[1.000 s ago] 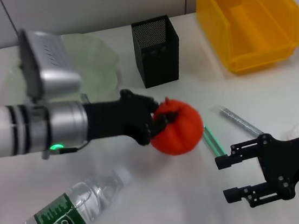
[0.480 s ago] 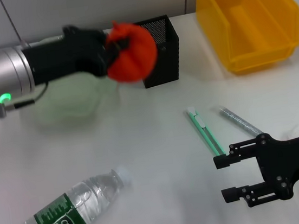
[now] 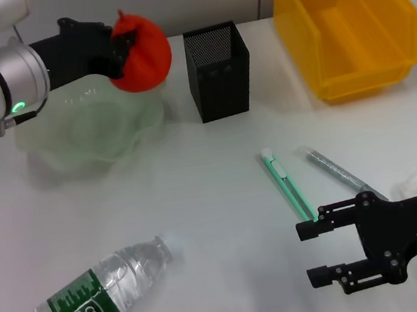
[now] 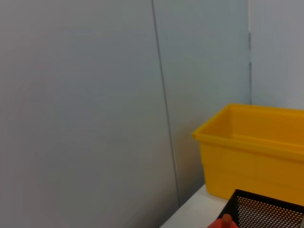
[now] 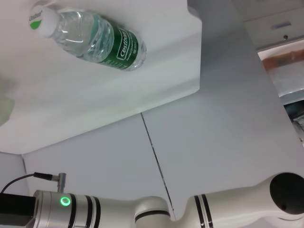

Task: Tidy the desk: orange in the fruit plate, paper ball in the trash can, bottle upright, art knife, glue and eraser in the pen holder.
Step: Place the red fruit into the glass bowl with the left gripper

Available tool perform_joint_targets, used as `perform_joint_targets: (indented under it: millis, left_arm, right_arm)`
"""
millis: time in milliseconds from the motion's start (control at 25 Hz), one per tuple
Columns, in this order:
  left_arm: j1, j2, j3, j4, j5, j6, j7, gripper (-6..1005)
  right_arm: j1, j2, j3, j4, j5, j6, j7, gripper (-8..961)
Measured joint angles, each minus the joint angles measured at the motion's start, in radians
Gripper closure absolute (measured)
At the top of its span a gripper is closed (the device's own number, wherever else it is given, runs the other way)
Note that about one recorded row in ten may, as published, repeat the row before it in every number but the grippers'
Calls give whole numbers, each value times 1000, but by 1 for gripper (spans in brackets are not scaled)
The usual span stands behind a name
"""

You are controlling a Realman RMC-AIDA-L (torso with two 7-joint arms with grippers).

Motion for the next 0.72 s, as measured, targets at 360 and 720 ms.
perform_joint_targets:
  millis: [360,720]
  left_arm:
    - [52,5,-16,8,0,9,13,939]
    - [64,7,-20,0,0,2,17,872]
  right_arm:
    - [0,1,0,2,0,14,-1,293]
    - [9,1,-8,2,0,24,-2,293]
